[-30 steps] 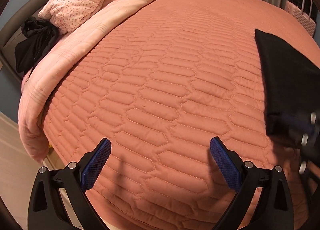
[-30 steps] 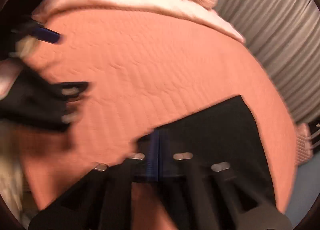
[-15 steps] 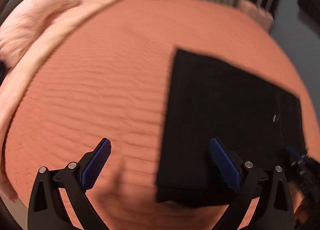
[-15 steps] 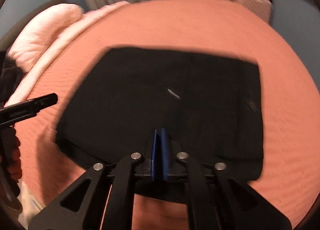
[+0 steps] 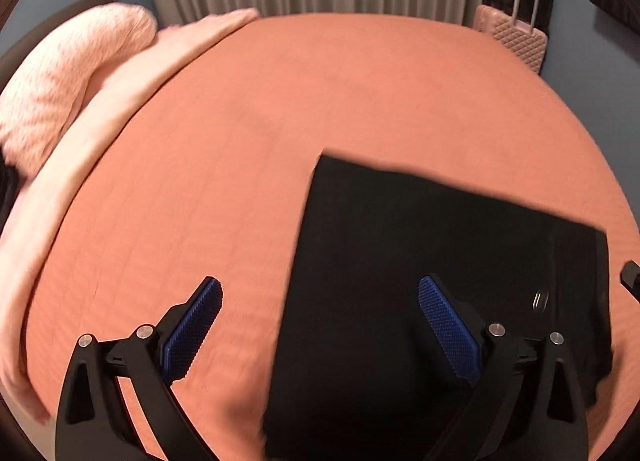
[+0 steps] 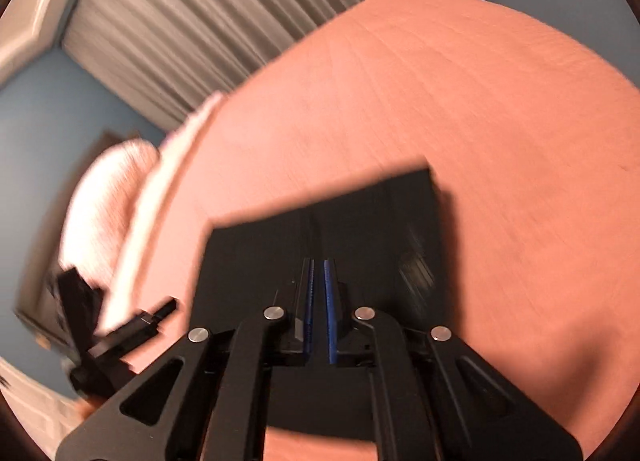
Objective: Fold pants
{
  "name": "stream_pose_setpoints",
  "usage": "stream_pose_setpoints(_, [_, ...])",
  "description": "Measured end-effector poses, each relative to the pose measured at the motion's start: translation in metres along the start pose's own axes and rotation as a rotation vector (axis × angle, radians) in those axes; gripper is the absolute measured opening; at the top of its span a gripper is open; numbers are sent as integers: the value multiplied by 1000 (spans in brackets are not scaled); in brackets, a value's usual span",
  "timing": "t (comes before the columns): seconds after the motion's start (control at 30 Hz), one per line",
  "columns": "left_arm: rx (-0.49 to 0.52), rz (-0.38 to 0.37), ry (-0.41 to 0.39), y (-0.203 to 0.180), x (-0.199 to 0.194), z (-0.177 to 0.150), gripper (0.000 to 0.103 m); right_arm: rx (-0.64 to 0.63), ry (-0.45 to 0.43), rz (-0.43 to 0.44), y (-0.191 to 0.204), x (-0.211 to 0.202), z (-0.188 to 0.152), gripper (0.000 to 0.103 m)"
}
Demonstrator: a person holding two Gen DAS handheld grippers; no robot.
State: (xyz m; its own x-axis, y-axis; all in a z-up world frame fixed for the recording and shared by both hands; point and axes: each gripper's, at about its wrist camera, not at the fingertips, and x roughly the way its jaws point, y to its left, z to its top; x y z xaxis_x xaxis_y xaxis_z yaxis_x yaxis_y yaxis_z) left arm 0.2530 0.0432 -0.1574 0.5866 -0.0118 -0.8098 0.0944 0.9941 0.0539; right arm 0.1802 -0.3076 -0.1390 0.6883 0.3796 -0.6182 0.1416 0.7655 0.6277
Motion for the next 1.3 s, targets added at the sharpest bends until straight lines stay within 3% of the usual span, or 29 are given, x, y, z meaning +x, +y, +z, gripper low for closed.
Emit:
stream_pose_setpoints(0.1, [45, 70, 53, -27, 50, 36, 98, 11, 68, 12, -1, 53, 18, 6])
stream_pose_setpoints(0.13, [58, 101, 72, -31, 65, 42, 98, 12, 86, -8, -5, 64, 19, 6])
stream_pose_setpoints(0.17, [72, 147, 106, -31, 90, 47, 98, 16, 94, -55, -23, 72, 15, 0])
stream_pose_setpoints(0.2, [62, 151, 135, -25, 109, 48, 98, 49, 95, 4, -38, 76, 15, 0])
stream_pose_setpoints(0.27, [-85, 25, 163, 4, 122, 49, 98, 184, 90, 106, -61, 72, 12, 0])
stream_pose_setpoints(0.33, [-195, -6, 177, 21, 119, 56, 98, 145, 64, 65, -40, 62, 13, 1])
stream_pose_setpoints(0.4, [-150, 85, 81, 18, 106, 62, 98, 8, 39, 43, -21, 57, 10, 6])
stream_pose_setpoints(0.43, [-80, 167, 56, 12, 112, 62, 98, -55, 36, -33, -20, 61, 7, 3])
stream_pose_setpoints(0.47, [-42, 191, 84, 10, 123, 60, 98, -22, 59, -22, -35, 67, 6, 0])
stream_pose_setpoints(0.5, [-49, 165, 101, 14, 128, 58, 98, 89, 63, 41, -51, 62, 7, 0])
stream_pose_setpoints(0.53, [-83, 145, 89, 21, 122, 57, 98, 121, 47, 19, -56, 51, 8, 0])
stream_pose_setpoints(0.57, [-110, 157, 70, 29, 107, 57, 98, 99, 1, -19, -56, 29, 8, 6])
stream_pose_setpoints(0.63, [-117, 181, 9, 43, 77, 48, 97, 66, -62, -47, -59, -9, 2, 8])
stream_pose_setpoints(0.7, [-132, 171, -45, 54, 60, 30, 98, 59, -103, -112, -69, -37, -10, 25])
stream_pose_setpoints(0.73, [-141, 200, -50, 61, 55, 18, 98, 47, -127, -163, -71, -44, -15, 46])
stream_pose_setpoints(0.77, [-155, 255, -51, 67, 53, 4, 98, 27, -161, -239, -71, -50, -22, 58])
stream_pose_setpoints(0.83, [-176, 338, -49, 82, 53, -23, 98, 0, -195, -284, -68, -55, -32, 58])
stream_pose_setpoints(0.93, [-161, 300, -33, 79, 61, -36, 98, -15, -145, -233, -57, -44, -39, 58])
stream_pose_setpoints(1.0, [-95, 301, -18, 69, 57, -42, 98, -89, -90, -207, -39, -34, -47, 58])
stream_pose_setpoints(1.03, [-39, 341, -11, 61, 52, -45, 98, -133, -71, -209, -30, -34, -54, 58])
stream_pose_setpoints(1.1, [33, 355, -46, 52, 33, -56, 98, -222, -33, -212, -14, -33, -68, 58])
stream_pose_setpoints(1.2, [144, 334, -85, 33, 12, -83, 98, -405, 65, -310, -3, -11, -93, 56])
stream_pose_setpoints(1.3, [201, 354, -103, 15, 1, -101, 95, -408, 62, -349, -3, -18, -95, 53])
